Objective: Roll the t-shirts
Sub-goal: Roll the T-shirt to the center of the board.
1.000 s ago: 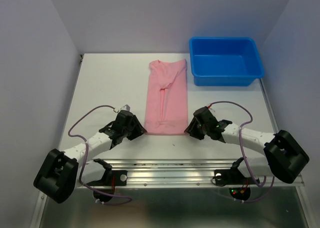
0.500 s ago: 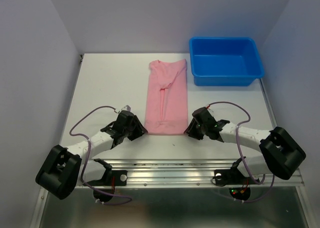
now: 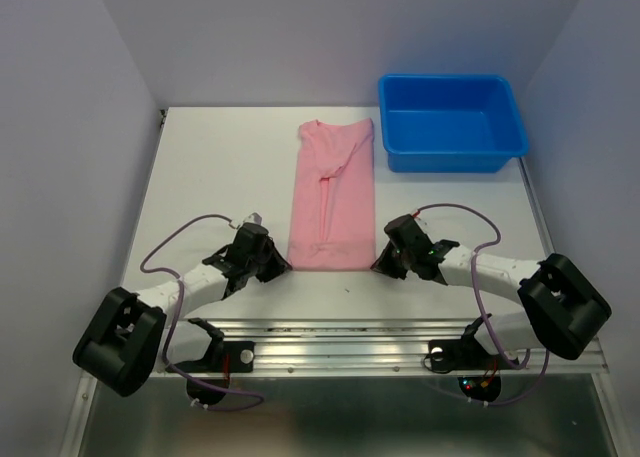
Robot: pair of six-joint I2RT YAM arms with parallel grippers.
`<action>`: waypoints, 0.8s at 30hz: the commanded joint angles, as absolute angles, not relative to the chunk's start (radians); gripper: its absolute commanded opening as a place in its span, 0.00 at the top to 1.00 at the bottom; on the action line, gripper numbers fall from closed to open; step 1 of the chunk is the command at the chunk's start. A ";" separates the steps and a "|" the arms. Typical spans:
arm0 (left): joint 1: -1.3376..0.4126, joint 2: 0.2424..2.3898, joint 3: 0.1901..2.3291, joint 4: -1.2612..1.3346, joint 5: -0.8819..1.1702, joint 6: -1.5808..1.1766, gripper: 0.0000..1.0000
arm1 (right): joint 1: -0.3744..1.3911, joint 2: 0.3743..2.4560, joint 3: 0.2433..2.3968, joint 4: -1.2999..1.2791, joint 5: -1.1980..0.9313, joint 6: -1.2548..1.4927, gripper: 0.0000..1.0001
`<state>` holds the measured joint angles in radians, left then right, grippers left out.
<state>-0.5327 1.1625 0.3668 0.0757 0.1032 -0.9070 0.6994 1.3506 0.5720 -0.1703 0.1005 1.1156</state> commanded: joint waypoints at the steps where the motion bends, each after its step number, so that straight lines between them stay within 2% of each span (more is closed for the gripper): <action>1: -0.532 1.167 0.362 0.103 0.104 -0.911 0.90 | 0.692 1.342 0.554 -0.135 0.115 1.120 0.97; 2: -0.532 1.169 0.367 0.103 0.103 -0.911 1.00 | 0.692 1.339 0.554 -0.135 0.115 1.120 0.99; 24: -0.532 1.184 0.580 -0.087 0.089 -0.879 1.00 | 0.692 1.266 0.591 -0.181 0.149 1.124 0.99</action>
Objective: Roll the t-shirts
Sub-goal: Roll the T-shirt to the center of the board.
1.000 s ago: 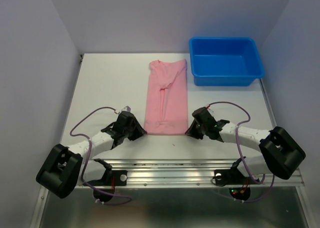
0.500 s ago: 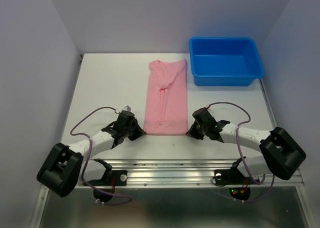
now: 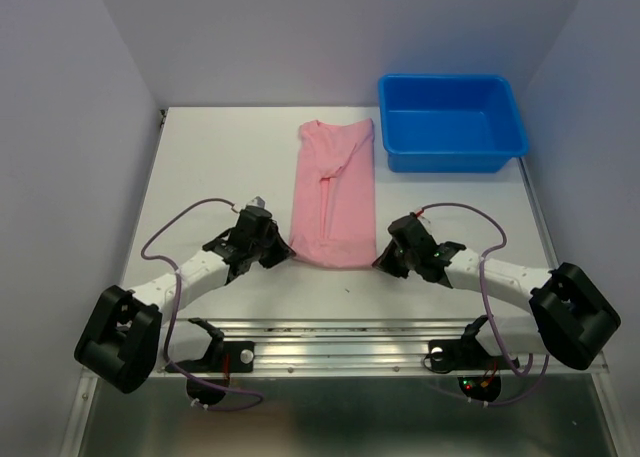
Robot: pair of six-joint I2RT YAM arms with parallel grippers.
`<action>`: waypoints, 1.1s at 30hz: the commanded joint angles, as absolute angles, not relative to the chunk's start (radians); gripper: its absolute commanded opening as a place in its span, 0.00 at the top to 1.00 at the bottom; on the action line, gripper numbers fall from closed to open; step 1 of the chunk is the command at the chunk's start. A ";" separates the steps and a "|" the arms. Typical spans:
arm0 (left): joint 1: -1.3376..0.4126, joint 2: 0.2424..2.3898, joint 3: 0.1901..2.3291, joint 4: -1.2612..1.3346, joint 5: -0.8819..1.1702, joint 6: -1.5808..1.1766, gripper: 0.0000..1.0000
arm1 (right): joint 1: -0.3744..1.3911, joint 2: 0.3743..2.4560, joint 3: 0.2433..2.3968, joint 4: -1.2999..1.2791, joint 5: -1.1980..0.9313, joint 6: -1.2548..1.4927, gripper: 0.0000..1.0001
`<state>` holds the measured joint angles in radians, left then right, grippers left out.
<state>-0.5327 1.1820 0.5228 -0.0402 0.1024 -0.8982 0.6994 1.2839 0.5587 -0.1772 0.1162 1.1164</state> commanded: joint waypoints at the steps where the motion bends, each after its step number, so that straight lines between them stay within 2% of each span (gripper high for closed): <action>1: -0.532 1.184 0.584 -0.092 0.089 -0.879 1.00 | 0.692 1.267 0.592 -0.181 0.147 1.124 0.99; 20: -0.511 1.238 0.672 -0.133 0.098 -0.850 1.00 | 0.673 1.298 0.667 -0.213 0.156 1.123 0.99; 33: -0.509 1.177 0.543 -0.143 0.123 -0.862 1.00 | 0.673 1.259 0.571 -0.250 0.081 1.123 0.99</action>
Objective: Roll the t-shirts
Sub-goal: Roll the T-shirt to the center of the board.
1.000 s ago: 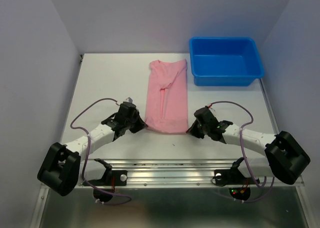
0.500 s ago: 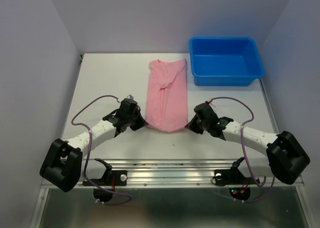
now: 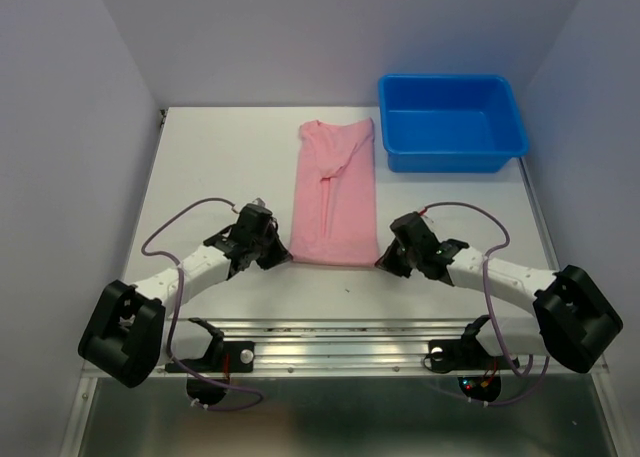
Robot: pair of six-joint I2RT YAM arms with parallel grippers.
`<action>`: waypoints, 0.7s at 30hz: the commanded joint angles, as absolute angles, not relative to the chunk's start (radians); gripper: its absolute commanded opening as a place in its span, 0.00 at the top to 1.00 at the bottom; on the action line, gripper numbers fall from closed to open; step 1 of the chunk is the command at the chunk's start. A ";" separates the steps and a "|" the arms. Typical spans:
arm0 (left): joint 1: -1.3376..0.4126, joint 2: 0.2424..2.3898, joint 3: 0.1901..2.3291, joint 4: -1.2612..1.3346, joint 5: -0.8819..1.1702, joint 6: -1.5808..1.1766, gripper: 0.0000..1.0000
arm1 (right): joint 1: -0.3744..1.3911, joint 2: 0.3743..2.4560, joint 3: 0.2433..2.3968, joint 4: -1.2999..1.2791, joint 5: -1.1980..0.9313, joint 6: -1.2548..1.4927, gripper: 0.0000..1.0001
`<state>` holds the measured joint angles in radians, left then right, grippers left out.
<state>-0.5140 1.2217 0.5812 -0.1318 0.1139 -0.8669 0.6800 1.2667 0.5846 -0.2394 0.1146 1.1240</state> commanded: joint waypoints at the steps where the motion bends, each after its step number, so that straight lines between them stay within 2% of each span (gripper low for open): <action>1: -0.511 1.172 0.535 -0.143 0.123 -0.862 1.00 | 0.673 1.270 0.566 -0.245 0.075 1.121 0.99; 6: -0.509 1.146 0.509 -0.144 0.115 -0.857 1.00 | 0.673 1.250 0.537 -0.224 0.066 1.121 0.99; 8: -0.509 1.138 0.506 -0.140 0.115 -0.853 1.00 | 0.673 1.244 0.534 -0.232 0.074 1.124 0.94; 9: -0.511 1.140 0.508 -0.140 0.115 -0.847 0.96 | 0.673 1.246 0.532 -0.232 0.077 1.124 0.85; 10: -0.509 1.141 0.506 -0.135 0.115 -0.844 0.84 | 0.673 1.246 0.529 -0.229 0.078 1.127 0.79; 11: -0.511 1.141 0.506 -0.130 0.117 -0.842 0.73 | 0.673 1.247 0.523 -0.229 0.081 1.134 0.76; 14: -0.509 1.147 0.502 -0.114 0.112 -0.824 0.56 | 0.673 1.235 0.499 -0.227 0.098 1.146 0.70; 21: -0.509 1.138 0.494 -0.118 0.071 -0.833 0.57 | 0.673 1.200 0.495 -0.212 0.098 1.155 0.61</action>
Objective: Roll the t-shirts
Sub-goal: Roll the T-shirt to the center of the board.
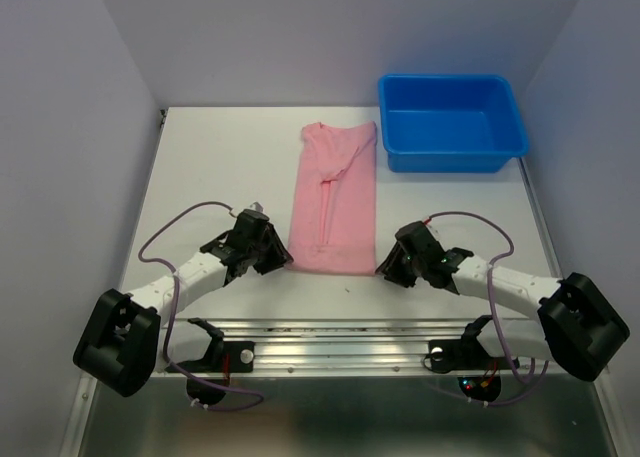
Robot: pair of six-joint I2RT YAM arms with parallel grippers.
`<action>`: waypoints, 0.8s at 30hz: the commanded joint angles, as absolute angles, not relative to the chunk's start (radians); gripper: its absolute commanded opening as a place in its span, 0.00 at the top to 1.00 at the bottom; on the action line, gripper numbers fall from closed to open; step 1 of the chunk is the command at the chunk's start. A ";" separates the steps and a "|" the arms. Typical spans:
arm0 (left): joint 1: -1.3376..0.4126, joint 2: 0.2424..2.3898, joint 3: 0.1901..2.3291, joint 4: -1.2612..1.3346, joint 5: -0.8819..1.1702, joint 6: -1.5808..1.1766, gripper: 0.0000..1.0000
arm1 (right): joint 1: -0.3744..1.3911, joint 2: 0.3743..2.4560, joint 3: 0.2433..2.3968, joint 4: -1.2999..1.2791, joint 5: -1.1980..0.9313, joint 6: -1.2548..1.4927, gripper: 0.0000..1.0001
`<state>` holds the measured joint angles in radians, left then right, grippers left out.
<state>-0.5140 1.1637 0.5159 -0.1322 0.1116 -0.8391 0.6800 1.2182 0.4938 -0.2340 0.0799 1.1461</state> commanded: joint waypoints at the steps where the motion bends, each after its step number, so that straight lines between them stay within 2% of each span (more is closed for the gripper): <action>1: -0.508 1.132 0.486 -0.115 0.068 -0.838 0.57 | 0.673 1.206 0.503 -0.204 0.088 1.151 0.60; 4: -0.509 1.137 0.476 -0.094 0.078 -0.830 0.51 | 0.673 1.229 0.508 -0.174 0.068 1.150 0.60; 5: -0.508 1.141 0.474 -0.092 0.081 -0.827 0.43 | 0.673 1.236 0.506 -0.167 0.066 1.155 0.60; 7: -0.508 1.157 0.472 -0.084 0.083 -0.818 0.41 | 0.673 1.242 0.502 -0.144 0.064 1.158 0.60; 19: -0.505 1.150 0.443 -0.045 0.075 -0.802 0.46 | 0.673 1.287 0.428 -0.011 0.018 1.177 0.64; 24: -0.505 1.218 0.472 -0.048 0.097 -0.781 0.55 | 0.673 1.275 0.420 -0.015 0.029 1.183 0.69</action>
<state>-0.5083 1.1839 0.4568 -0.0658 0.0898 -0.8127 0.6800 1.2789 0.4412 -0.0265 0.0177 1.1751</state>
